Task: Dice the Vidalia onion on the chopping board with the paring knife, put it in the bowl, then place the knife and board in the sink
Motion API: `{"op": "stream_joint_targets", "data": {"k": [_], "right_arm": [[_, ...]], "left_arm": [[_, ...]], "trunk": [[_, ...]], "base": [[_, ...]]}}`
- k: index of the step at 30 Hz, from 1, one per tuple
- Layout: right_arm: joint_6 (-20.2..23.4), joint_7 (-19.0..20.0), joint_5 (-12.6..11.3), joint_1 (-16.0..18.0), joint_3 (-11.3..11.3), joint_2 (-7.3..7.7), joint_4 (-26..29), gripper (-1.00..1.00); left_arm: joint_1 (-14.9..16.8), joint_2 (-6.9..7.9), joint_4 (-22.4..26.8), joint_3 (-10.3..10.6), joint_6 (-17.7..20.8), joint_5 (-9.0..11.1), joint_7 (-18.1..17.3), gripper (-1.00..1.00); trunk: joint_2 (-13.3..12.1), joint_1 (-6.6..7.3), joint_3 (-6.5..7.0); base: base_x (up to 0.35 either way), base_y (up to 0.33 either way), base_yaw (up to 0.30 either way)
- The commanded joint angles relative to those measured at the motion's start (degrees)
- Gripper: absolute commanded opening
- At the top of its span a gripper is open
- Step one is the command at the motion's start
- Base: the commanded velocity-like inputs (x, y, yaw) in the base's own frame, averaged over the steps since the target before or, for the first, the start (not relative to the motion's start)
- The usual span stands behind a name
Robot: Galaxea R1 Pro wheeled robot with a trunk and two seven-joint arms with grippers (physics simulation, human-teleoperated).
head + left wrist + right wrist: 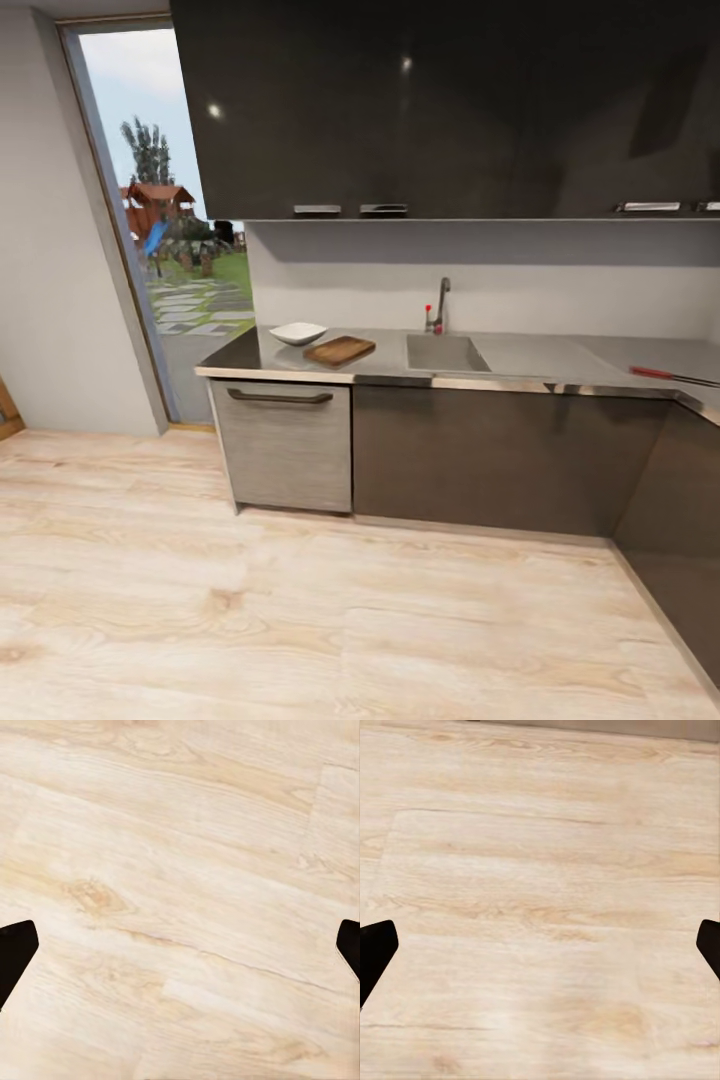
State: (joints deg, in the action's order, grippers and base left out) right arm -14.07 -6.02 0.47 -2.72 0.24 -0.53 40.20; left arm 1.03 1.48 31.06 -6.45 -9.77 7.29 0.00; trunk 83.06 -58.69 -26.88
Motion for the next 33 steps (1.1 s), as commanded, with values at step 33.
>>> {"op": "stream_joint_targets", "data": {"k": [33], "right_arm": [[-0.1,-0.3,0.0,0.0,-0.2,-0.04,0.0,1.00]], "left_arm": [[0.0,0.01,0.0,0.4,-0.2,0.4,-0.4,1.00]], "trunk": [[0.0,-0.03,-0.05]], "base": [[0.170,0.058,0.000]]}}
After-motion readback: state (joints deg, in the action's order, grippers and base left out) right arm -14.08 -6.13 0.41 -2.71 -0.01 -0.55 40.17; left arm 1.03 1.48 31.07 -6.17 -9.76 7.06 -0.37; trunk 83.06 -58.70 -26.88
